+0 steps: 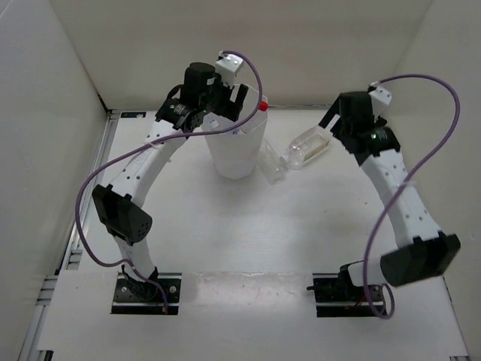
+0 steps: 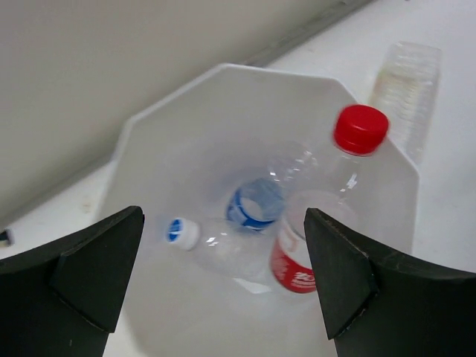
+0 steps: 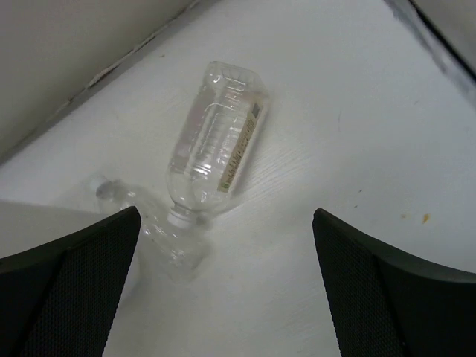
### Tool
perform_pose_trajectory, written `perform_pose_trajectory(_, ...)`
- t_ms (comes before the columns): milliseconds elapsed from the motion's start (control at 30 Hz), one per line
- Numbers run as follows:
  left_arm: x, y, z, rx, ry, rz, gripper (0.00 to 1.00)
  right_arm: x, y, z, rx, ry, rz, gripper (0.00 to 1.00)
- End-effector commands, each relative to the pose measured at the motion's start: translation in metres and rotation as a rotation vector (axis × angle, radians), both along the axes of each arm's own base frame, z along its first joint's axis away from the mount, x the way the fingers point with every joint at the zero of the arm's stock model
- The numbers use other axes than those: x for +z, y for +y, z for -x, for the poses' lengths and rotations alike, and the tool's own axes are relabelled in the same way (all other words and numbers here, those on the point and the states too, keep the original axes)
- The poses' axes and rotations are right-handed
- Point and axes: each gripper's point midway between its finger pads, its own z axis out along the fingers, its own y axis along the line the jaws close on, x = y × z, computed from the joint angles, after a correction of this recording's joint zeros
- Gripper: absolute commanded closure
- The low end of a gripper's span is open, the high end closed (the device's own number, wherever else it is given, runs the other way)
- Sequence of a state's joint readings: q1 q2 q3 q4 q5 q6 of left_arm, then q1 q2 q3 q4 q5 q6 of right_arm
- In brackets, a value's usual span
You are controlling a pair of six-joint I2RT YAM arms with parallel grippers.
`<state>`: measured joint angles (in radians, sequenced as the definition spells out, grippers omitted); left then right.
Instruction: Put the plastic bottles in the bin
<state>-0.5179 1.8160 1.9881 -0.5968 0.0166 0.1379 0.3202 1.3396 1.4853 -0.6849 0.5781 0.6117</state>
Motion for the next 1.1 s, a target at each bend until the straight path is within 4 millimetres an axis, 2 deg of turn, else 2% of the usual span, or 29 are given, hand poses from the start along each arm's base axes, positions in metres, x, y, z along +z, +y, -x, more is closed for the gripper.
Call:
perform_pose_trajectory(0, 0.100, 0.047, 0.020, 0.128, -0.239, 0.006, 0.00, -0.038, -0.012, -0.029, -0.144, 0.154, -0.254, 0.00)
perform_pose_trajectory(33, 0.097, 0.052, 0.022, 0.133, -0.245, -0.023, 0.00, -0.036, -0.013, -0.037, -0.166, 0.173, -0.293, 0.00)
perform_pose_trajectory(67, 0.097, 0.058, 0.026, 0.132, -0.263, -0.067, 0.00, -0.062, -0.016, -0.052, -0.225, 0.239, -0.325, 0.00)
perform_pose_trajectory(100, 0.085, 0.063, 0.027, 0.143, -0.245, -0.099, 0.00, -0.070, -0.015, -0.058, -0.248, 0.265, -0.336, 0.00)
perform_pose_trajectory(133, 0.091, 0.072, 0.035, 0.165, -0.256, -0.098, 0.00, -0.079, -0.020, -0.061, -0.284, 0.301, -0.343, 0.00)
perform_pose_trajectory(167, 0.088, 0.084, 0.036, 0.205, -0.252, -0.113, 0.00, -0.089, -0.019, -0.078, -0.300, 0.324, -0.372, 0.00)
perform_pose_trajectory(200, 0.073, 0.095, 0.036, 0.230, -0.223, -0.139, 0.00, -0.092, -0.014, -0.087, -0.315, 0.321, -0.410, 0.00)
perform_pose_trajectory(267, 0.074, 0.114, 0.046, 0.260, -0.230, -0.149, 0.00, -0.104, -0.006, -0.109, -0.321, 0.333, -0.447, 0.00)
perform_pose_trajectory(300, 0.071, 0.126, 0.046, 0.283, -0.222, -0.156, 0.00, -0.106, -0.003, -0.117, -0.321, 0.333, -0.461, 0.00)
perform_pose_trajectory(333, 0.056, 0.133, 0.047, 0.292, -0.194, -0.175, 0.00, -0.110, -0.003, -0.125, -0.321, 0.333, -0.461, 0.00)
perform_pose_trajectory(367, 0.056, 0.141, 0.053, 0.304, -0.195, -0.175, 0.00, -0.118, 0.003, -0.132, -0.319, 0.349, -0.447, 0.00)
perform_pose_trajectory(433, 0.043, 0.152, 0.055, 0.324, -0.170, -0.191, 0.00, -0.133, -0.007, -0.133, -0.365, 0.373, -0.394, 0.00)
perform_pose_trajectory(467, 0.032, 0.161, 0.059, 0.336, -0.149, -0.205, 0.00, -0.138, -0.003, -0.133, -0.358, 0.384, -0.388, 0.00)
perform_pose_trajectory(500, 0.027, 0.165, 0.060, 0.344, -0.140, -0.210, 0.00, -0.150, -0.003, -0.130, -0.365, 0.412, -0.380, 0.00)
perform_pose_trajectory(567, 0.015, 0.176, 0.062, 0.364, -0.115, -0.225, 0.00, -0.159, -0.003, -0.129, -0.376, 0.430, -0.380, 0.00)
perform_pose_trajectory(600, 0.011, 0.174, 0.062, 0.353, -0.107, -0.226, 0.00, -0.172, -0.001, -0.127, -0.376, 0.461, -0.380, 0.00)
perform_pose_trajectory(633, 0.014, 0.179, 0.063, 0.358, -0.112, -0.218, 0.00, -0.180, 0.005, -0.127, -0.379, 0.477, -0.380, 0.00)
perform_pose_trajectory(733, 0.006, 0.186, 0.059, 0.372, -0.089, -0.214, 0.00, -0.195, 0.031, -0.137, -0.325, 0.484, -0.364, 0.00)
perform_pose_trajectory(800, 0.002, 0.183, 0.060, 0.365, -0.078, -0.206, 0.00, -0.198, 0.032, -0.147, -0.313, 0.458, -0.334, 0.00)
perform_pose_trajectory(833, 0.002, 0.188, 0.059, 0.375, -0.077, -0.207, 0.00, -0.205, 0.040, -0.149, -0.301, 0.467, -0.328, 0.00)
perform_pose_trajectory(1067, -0.014, 0.195, 0.064, 0.370, -0.048, -0.222, 0.00, -0.236, 0.039, -0.149, -0.348, 0.509, -0.326, 0.00)
